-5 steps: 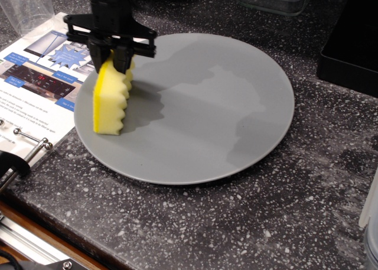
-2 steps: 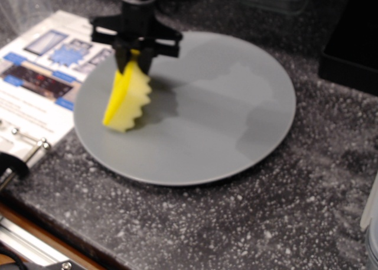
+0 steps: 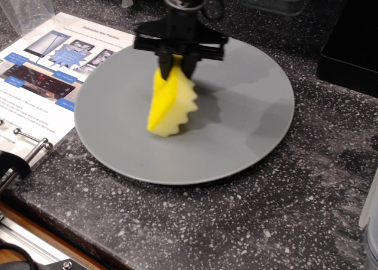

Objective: Pick up sponge and wipe plate

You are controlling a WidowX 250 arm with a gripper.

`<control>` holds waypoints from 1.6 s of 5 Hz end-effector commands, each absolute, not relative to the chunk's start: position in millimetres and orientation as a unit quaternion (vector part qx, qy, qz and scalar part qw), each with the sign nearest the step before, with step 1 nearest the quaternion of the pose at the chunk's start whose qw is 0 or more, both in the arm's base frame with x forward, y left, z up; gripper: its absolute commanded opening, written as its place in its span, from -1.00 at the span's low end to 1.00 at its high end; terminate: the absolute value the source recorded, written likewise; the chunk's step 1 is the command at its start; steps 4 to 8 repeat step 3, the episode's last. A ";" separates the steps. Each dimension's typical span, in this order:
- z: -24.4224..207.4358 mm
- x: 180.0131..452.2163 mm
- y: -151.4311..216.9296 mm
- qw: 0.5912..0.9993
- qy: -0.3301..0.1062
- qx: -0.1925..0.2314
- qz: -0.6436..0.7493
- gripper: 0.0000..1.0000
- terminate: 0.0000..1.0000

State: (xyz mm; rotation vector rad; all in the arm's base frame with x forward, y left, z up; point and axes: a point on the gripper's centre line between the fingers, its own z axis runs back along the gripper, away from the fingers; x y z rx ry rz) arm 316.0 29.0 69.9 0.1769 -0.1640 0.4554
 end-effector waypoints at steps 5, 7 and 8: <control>80.6 334.4 -50.1 0.956 -0.103 0.060 0.268 -1.00 1.00; 80.6 334.4 -50.1 0.956 -0.103 0.060 0.268 -1.00 1.00; 80.6 334.4 -50.1 0.956 -0.103 0.060 0.268 -1.00 1.00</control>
